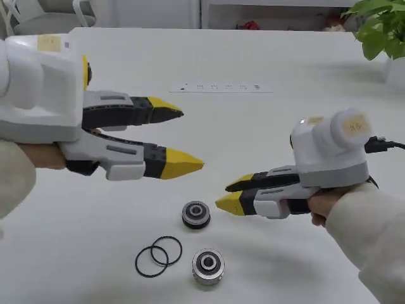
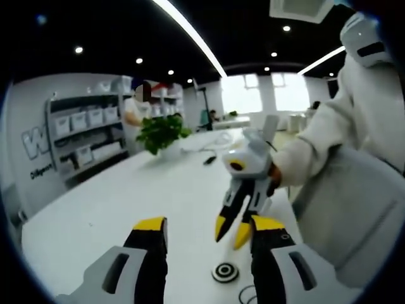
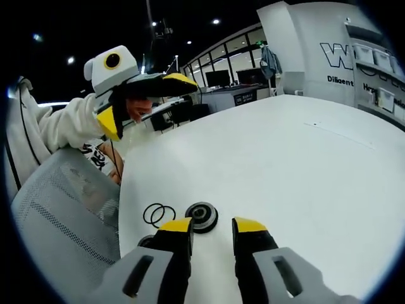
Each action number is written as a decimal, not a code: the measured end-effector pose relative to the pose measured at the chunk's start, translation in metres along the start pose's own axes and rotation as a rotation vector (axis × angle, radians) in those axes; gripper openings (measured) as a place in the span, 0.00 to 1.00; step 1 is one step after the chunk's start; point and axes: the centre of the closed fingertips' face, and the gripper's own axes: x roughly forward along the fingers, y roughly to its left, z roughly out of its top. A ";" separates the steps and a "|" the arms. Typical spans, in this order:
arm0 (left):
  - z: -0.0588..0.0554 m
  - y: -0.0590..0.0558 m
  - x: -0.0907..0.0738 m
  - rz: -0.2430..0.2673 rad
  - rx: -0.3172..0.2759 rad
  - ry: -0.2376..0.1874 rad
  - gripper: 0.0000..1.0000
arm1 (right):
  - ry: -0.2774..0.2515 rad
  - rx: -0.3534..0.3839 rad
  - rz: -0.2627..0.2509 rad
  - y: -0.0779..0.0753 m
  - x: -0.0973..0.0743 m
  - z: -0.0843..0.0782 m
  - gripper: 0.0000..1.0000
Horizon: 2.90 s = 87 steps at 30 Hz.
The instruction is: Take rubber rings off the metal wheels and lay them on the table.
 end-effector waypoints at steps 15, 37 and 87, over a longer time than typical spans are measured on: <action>-0.071 -0.017 0.022 -0.036 -0.032 0.136 0.38 | 0.026 -0.018 0.027 0.006 0.006 -0.009 0.23; -0.115 -0.027 0.035 -0.056 -0.045 0.259 0.17 | 0.055 -0.037 0.052 0.011 0.013 -0.020 0.24; -0.114 -0.033 0.038 -0.062 -0.094 0.227 0.13 | 0.128 -0.234 0.054 0.018 0.027 -0.034 0.07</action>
